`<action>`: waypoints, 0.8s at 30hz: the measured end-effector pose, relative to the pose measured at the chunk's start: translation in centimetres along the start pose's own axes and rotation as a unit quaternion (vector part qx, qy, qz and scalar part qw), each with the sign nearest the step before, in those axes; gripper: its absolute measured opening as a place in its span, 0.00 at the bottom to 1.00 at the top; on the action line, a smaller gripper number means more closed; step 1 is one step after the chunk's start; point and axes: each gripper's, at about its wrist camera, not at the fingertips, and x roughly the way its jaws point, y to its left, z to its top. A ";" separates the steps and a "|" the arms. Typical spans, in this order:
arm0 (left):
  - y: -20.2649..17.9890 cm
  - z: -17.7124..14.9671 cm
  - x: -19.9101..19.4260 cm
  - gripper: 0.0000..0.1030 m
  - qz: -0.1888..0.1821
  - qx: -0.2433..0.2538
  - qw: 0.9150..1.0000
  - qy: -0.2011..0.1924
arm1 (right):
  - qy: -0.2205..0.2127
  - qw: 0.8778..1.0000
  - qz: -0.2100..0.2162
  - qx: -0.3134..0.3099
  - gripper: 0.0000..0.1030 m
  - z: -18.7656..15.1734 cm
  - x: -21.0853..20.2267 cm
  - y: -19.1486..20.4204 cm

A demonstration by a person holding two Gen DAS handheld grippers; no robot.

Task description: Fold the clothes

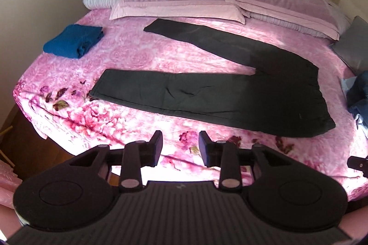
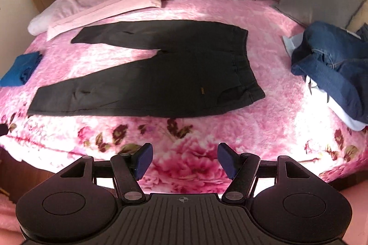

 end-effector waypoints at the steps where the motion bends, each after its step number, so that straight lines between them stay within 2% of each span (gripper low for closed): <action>1: -0.2 -0.2 -0.6 0.30 0.000 0.003 1.000 -0.003 | 0.002 1.000 0.001 -0.004 0.64 -0.1 -0.5 0.1; 15: -1.0 -1.6 -5.5 0.32 0.000 0.022 1.000 -0.021 | 0.008 0.999 0.026 -0.027 0.64 -2.4 -3.9 1.0; 24: -1.0 -1.6 -6.1 0.32 -0.001 0.024 0.999 -0.029 | 0.007 0.999 0.030 -0.019 0.64 -2.7 -4.6 1.1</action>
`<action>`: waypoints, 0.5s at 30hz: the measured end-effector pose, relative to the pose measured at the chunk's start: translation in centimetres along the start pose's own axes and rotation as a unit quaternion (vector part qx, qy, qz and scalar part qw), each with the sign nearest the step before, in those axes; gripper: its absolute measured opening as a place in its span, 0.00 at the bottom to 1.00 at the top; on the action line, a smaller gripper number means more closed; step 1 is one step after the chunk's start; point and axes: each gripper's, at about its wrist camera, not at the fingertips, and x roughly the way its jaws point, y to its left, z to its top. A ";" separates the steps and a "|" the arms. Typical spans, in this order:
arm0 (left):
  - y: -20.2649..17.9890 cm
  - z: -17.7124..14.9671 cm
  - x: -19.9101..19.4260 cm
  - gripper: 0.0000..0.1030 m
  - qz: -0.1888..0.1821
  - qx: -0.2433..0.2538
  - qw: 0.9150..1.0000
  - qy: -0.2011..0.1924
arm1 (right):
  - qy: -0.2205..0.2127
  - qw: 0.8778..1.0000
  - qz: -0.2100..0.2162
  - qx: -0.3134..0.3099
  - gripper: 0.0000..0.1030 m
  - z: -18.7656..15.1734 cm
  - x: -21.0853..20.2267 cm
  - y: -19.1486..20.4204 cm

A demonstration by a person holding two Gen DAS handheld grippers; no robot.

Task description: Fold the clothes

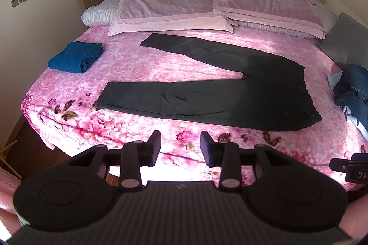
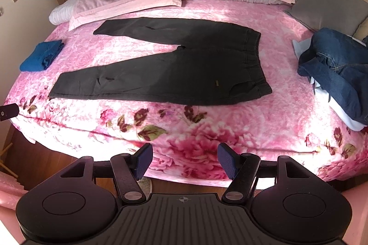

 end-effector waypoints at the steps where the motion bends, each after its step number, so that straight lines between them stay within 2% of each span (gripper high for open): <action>1: 0.0 0.0 0.0 0.32 0.001 -0.001 1.000 -0.001 | 0.002 1.000 0.000 0.002 0.64 0.0 0.1 -0.1; 15: 1.4 -0.6 0.8 0.34 -0.001 -0.027 1.000 0.002 | 0.010 1.000 -0.002 -0.019 0.64 0.9 0.9 0.8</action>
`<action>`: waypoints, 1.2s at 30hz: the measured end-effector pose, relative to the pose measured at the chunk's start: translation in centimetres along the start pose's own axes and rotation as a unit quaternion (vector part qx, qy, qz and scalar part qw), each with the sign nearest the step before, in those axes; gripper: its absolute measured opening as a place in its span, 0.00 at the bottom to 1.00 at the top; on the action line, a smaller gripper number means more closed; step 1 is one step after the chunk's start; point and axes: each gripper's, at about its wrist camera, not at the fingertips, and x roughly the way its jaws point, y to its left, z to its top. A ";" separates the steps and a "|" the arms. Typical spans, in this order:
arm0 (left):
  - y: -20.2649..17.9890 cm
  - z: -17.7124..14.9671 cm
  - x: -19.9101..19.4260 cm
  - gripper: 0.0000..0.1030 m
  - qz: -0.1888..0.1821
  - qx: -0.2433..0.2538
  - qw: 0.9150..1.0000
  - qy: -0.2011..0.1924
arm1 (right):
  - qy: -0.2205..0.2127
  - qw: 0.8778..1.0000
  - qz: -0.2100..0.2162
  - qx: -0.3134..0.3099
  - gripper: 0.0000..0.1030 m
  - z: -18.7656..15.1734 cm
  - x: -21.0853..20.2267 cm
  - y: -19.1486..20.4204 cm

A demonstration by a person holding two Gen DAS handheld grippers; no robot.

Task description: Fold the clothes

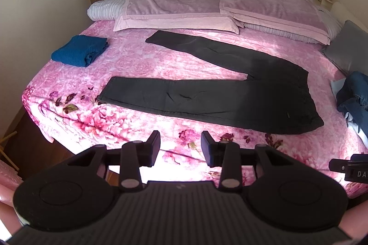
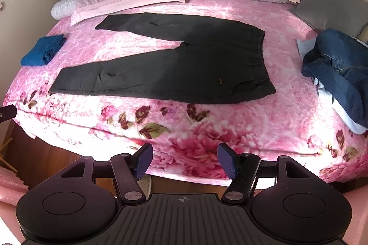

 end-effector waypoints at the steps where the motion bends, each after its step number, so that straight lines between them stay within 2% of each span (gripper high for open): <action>1: 0.1 0.1 0.3 0.34 -0.001 0.000 1.000 0.000 | 0.000 1.000 -0.002 -0.002 0.64 0.2 0.1 0.1; 6: 0.5 1.2 2.5 0.34 -0.015 0.006 1.000 0.003 | -0.003 1.000 -0.018 -0.004 0.64 1.5 1.2 0.2; 11: 1.0 4.2 6.1 0.34 -0.036 0.015 0.999 0.001 | 0.008 1.000 -0.029 0.007 0.64 4.0 3.8 0.5; 15: 1.5 8.2 10.4 0.37 -0.056 0.033 0.998 0.004 | 0.023 0.999 -0.035 0.022 0.64 7.1 6.8 1.0; 21: 2.9 16.2 17.4 0.37 -0.081 0.081 0.993 0.020 | 0.037 0.994 -0.063 0.078 0.64 13.0 11.3 1.4; 25: 2.8 20.9 21.8 0.38 -0.101 0.119 0.988 0.021 | 0.025 0.986 -0.090 0.136 0.64 16.2 12.8 0.7; 28: 2.9 23.5 24.8 0.38 -0.117 0.133 0.984 0.024 | 0.037 0.978 -0.110 0.175 0.64 17.1 14.6 0.2; 32: 2.8 25.1 28.4 0.38 -0.155 0.150 0.976 0.037 | 0.048 0.966 -0.133 0.216 0.64 17.8 16.2 -0.8; 36: 2.3 25.4 31.8 0.38 -0.162 0.164 0.971 0.063 | 0.058 0.959 -0.145 0.237 0.64 17.5 17.7 -1.2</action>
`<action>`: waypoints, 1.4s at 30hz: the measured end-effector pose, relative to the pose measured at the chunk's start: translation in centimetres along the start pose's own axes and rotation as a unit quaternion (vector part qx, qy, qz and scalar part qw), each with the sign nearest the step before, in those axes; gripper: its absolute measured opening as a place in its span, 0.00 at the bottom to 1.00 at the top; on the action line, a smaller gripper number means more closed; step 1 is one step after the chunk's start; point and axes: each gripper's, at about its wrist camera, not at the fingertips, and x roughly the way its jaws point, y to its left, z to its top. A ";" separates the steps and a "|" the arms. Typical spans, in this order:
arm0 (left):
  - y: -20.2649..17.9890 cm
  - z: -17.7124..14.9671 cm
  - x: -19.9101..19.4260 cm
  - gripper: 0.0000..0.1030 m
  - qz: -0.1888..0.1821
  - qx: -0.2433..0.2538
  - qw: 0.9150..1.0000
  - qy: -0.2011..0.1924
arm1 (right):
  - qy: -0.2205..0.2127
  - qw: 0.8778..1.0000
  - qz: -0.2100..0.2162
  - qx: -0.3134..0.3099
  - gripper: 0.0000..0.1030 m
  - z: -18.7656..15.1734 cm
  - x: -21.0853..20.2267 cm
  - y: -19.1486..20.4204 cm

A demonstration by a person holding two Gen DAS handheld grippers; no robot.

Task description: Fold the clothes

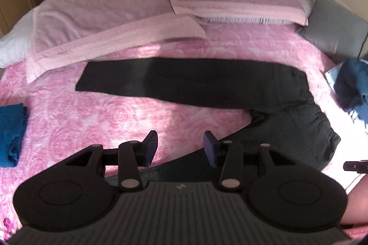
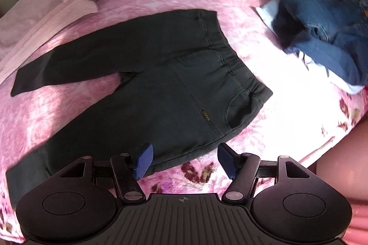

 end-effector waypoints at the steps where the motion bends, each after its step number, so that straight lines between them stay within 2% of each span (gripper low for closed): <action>1: 0.1 0.1 0.7 0.38 -0.002 0.000 1.000 0.007 | 0.005 1.000 -0.005 0.001 0.64 0.1 0.6 -0.1; 5: 0.4 0.3 4.1 0.38 -0.012 -0.001 0.999 0.030 | 0.022 1.000 -0.021 0.006 0.64 0.5 3.1 0.0; 10: -0.4 0.8 7.6 0.38 -0.015 -0.010 0.999 0.044 | 0.025 1.000 -0.014 -0.004 0.64 2.7 6.6 0.5; 17: -1.1 1.7 14.0 0.38 -0.010 -0.017 0.999 0.036 | -0.008 0.998 0.037 -0.053 0.64 8.0 13.0 1.9; 24: -2.1 4.1 22.1 0.38 -0.024 0.006 0.999 0.026 | -0.026 0.990 0.056 -0.124 0.64 15.2 20.7 2.1; 31: -3.3 8.2 29.4 0.38 -0.024 0.051 0.998 0.011 | -0.060 0.978 0.075 -0.185 0.63 21.8 25.2 3.2; 33: -3.4 9.5 30.7 0.38 -0.028 0.069 0.997 0.007 | -0.055 0.972 0.086 -0.213 0.63 23.2 26.1 3.6; 38: -3.2 12.4 33.6 0.38 -0.034 0.125 0.992 -0.002 | -0.075 0.954 0.114 -0.265 0.63 26.6 28.0 4.8; 42: -2.6 14.3 35.8 0.38 -0.042 0.150 0.988 -0.001 | -0.078 0.942 0.129 -0.299 0.63 29.0 30.0 6.1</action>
